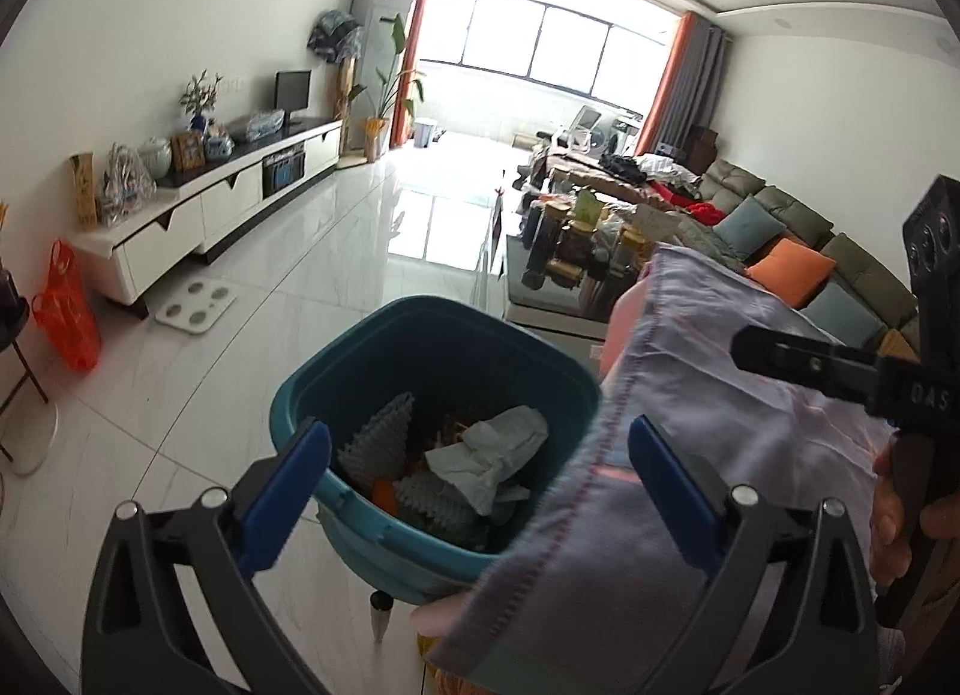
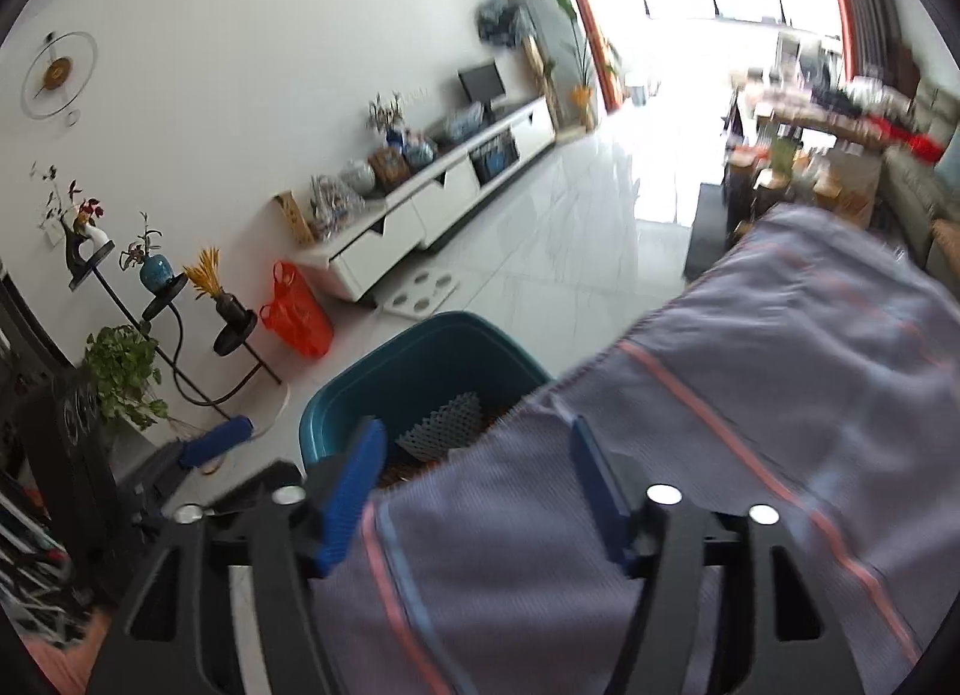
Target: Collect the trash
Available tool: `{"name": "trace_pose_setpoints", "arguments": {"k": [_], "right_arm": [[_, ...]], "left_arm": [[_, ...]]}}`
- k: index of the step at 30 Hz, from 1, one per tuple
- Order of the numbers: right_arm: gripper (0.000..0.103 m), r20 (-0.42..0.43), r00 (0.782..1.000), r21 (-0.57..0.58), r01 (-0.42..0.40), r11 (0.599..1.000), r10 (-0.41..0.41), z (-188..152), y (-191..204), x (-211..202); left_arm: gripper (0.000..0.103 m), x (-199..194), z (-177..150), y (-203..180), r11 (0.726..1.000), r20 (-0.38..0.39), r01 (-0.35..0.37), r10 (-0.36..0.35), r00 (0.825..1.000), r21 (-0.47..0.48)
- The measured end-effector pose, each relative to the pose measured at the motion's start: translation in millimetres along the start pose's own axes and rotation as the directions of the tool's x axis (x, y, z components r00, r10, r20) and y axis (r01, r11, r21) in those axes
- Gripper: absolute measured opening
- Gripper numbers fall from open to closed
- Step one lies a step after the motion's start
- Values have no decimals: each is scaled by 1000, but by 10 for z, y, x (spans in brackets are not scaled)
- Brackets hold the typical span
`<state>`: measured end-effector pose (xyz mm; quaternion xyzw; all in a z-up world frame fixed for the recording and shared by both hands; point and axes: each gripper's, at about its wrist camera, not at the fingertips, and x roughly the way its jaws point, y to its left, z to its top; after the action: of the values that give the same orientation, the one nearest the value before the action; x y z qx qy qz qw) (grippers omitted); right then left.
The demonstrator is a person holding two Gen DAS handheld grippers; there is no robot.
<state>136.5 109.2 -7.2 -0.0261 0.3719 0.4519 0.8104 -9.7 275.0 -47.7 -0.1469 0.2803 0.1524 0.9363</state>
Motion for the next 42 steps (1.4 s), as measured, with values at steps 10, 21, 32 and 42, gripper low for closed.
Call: {"name": "trace_pose_setpoints", "arguments": {"k": [10,21,32,42], "right_arm": [[99,248,918,32,310,950,-308,-728,-179,-1199],[99,319,691,259,595,761,-649,-1372,-617,-2130],[99,374,494,400,678,617,-785,-1681,-713,-2633],[99,355,459,432,691,579,-814,-1785,-764,-2767]], "left_arm": [[100,-329,-99,-969,988,108,88,-101,989,126],[100,-381,-208,-1989,942,160,204,-252,954,265],[100,-524,-433,-2651,899,216,248,-339,916,361],[100,-538,-486,-2914,879,223,267,-375,900,396]]}}
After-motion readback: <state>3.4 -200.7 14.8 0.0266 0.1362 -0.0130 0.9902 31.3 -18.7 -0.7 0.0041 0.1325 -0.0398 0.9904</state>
